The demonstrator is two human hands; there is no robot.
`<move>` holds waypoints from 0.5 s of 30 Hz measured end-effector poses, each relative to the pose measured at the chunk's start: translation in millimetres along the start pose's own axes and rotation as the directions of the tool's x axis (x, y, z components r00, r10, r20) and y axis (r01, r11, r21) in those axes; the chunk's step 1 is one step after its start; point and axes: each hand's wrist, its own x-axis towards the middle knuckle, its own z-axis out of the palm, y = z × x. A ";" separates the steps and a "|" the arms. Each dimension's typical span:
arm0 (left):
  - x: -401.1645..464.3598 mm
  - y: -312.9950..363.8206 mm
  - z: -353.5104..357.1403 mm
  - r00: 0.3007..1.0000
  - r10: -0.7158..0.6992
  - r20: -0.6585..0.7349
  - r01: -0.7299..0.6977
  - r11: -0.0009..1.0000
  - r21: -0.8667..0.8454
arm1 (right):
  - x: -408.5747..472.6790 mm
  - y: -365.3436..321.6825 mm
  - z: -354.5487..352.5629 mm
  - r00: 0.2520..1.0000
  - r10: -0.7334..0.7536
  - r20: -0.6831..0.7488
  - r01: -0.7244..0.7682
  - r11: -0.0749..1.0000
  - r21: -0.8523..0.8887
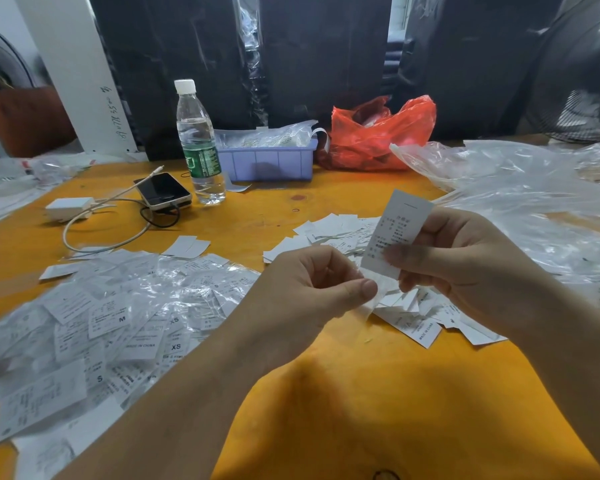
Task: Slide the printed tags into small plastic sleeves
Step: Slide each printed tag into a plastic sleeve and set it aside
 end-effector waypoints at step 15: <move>0.4 -1.0 -1.3 1.000 -0.016 -0.023 0.017 0.999 0.048 | -0.2 -0.1 -2.4 0.999 -0.015 0.032 0.017 0.998 -0.064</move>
